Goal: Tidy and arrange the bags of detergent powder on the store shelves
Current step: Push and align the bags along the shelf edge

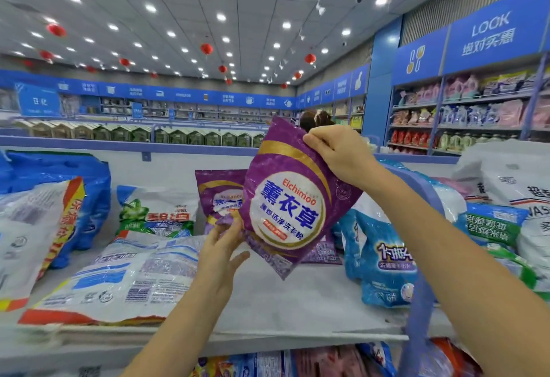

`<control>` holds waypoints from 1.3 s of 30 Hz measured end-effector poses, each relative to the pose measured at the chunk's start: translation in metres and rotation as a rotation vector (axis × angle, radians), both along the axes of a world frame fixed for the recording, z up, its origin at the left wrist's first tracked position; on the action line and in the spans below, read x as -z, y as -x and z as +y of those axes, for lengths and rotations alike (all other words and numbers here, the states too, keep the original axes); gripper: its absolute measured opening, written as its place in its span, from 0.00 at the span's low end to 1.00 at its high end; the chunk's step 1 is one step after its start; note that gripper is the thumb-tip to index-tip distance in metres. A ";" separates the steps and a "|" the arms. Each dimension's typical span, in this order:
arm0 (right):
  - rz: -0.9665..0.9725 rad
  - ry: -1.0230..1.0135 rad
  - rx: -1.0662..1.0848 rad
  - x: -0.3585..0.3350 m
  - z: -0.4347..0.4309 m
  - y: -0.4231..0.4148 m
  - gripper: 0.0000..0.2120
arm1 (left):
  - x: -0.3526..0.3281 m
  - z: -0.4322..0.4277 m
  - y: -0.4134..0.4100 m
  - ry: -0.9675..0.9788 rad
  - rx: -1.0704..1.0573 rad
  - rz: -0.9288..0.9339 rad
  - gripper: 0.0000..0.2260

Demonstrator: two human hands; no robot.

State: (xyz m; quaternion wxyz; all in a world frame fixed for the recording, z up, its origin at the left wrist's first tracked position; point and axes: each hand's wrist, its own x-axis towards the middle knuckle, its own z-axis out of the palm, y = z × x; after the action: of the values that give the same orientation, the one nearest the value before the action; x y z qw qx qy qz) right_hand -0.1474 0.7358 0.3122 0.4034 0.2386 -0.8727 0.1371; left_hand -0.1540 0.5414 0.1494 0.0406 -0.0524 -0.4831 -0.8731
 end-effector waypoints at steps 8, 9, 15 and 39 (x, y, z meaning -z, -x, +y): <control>0.168 -0.220 0.287 0.013 0.014 0.000 0.18 | 0.008 -0.008 -0.003 0.276 -0.035 0.106 0.22; 0.153 -0.229 0.282 0.012 0.017 0.002 0.18 | 0.008 -0.012 -0.005 0.385 -0.058 0.160 0.19; 0.022 -0.279 0.187 0.009 0.029 0.004 0.17 | 0.007 -0.029 -0.006 0.913 0.001 0.439 0.07; -0.006 -0.356 0.300 0.007 0.023 0.019 0.20 | 0.009 -0.018 -0.015 0.675 0.468 0.165 0.16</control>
State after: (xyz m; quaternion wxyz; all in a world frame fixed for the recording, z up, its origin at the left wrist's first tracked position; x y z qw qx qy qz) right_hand -0.1669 0.7583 0.3055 0.3680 0.1733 -0.9101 -0.0799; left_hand -0.1386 0.5237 0.1401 -0.1397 -0.2407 -0.7122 -0.6444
